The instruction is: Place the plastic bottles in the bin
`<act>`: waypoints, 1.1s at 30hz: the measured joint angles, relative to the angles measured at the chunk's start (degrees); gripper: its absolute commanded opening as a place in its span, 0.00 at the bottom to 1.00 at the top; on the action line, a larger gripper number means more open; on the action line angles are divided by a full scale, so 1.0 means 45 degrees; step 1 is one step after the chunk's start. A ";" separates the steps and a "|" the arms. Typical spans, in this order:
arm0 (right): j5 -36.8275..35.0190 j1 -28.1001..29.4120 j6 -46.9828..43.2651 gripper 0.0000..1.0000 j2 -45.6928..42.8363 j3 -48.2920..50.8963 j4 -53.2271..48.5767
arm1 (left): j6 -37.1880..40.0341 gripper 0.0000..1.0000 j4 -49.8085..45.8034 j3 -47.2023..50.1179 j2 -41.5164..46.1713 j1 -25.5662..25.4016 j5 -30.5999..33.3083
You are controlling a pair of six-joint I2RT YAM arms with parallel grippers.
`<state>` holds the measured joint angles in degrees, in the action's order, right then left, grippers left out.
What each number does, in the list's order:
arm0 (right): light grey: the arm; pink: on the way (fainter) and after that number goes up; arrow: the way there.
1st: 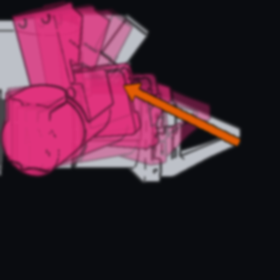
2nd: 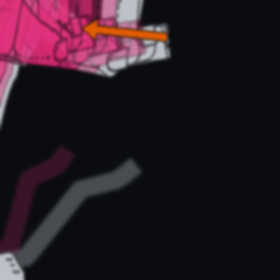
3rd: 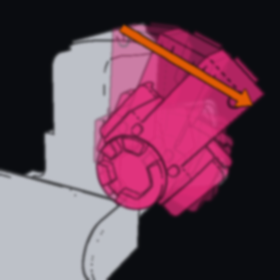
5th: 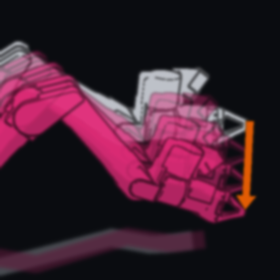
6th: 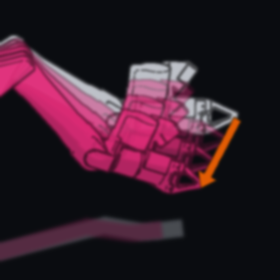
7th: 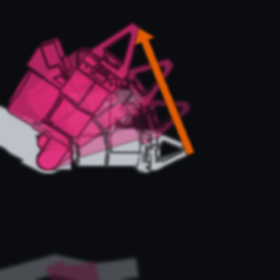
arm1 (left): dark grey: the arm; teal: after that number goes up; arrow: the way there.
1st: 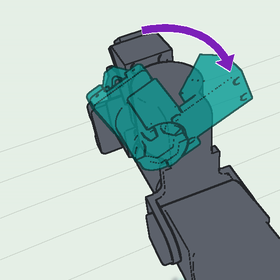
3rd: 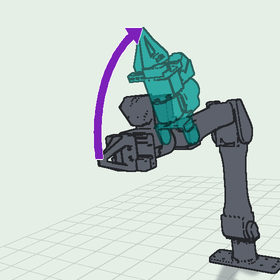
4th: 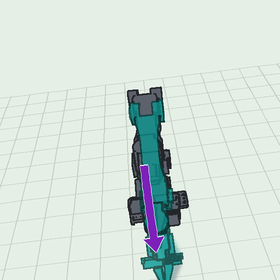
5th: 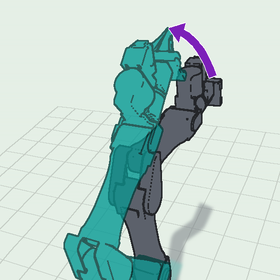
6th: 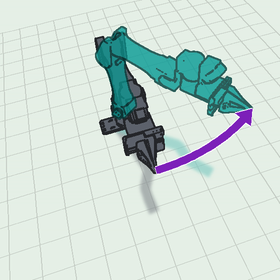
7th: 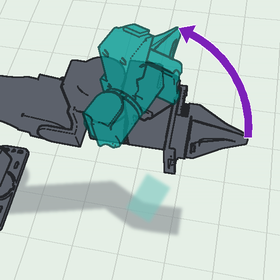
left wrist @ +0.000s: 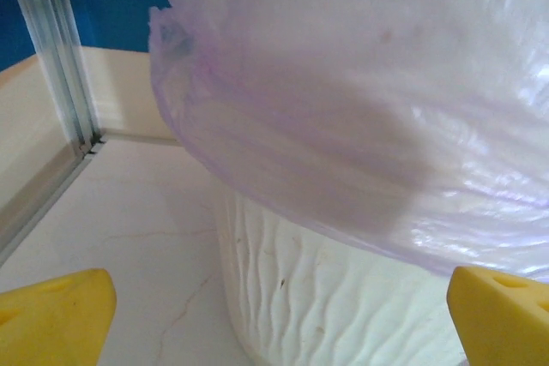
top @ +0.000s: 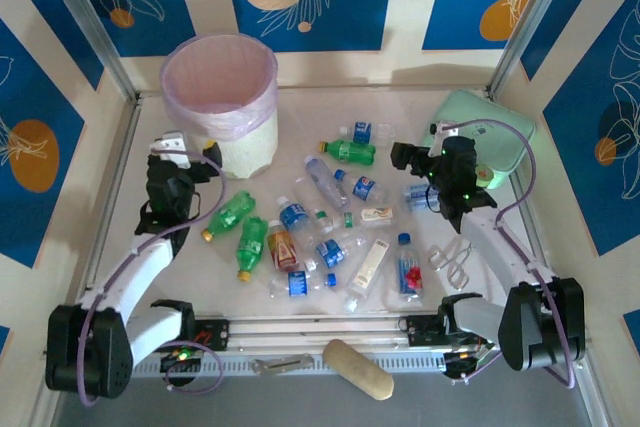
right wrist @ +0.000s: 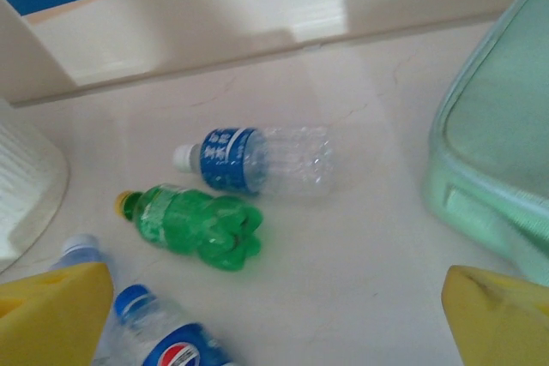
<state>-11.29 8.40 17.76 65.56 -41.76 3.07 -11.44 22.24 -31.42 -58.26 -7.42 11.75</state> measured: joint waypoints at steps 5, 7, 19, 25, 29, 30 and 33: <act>-0.0019 0.0520 0.0991 0.99 -0.0024 -0.0175 -0.1506 | -0.1715 0.98 -0.3871 -0.0525 0.1214 -0.0019 -0.1107; 0.0029 0.0719 0.1297 0.99 -0.0019 -0.0170 -0.1749 | -0.2084 1.00 -0.5620 -0.0763 0.1564 -0.0024 -0.1734; 0.0160 0.1486 0.2555 0.99 0.0175 -0.0223 -0.2030 | -0.2361 1.00 -1.0292 -0.1248 0.0661 -0.0049 -0.2579; -0.0073 0.1676 0.2880 0.99 0.0049 -0.0223 -0.2055 | -0.2409 1.00 -0.9588 -0.1127 -0.0811 -0.0058 -0.2443; -0.0272 0.1724 0.2997 0.99 -0.0155 -0.0219 -0.2074 | -0.2453 1.00 -0.8864 -0.1107 -0.1739 -0.0321 -0.3036; -0.0325 0.1729 0.3031 0.99 -0.0189 -0.0219 -0.2074 | -0.2443 1.00 -0.8718 -0.1107 -0.1928 -0.0510 -0.3143; -0.0442 0.1753 0.3118 0.99 -0.0199 -0.0219 -0.2079 | -0.2336 1.00 -0.8505 -0.1107 -0.2380 -0.1263 -0.3225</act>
<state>-13.28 16.29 31.79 64.66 -42.74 -6.28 -21.96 -16.03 -36.40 -68.97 -13.10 -2.76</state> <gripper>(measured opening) 0.990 0.996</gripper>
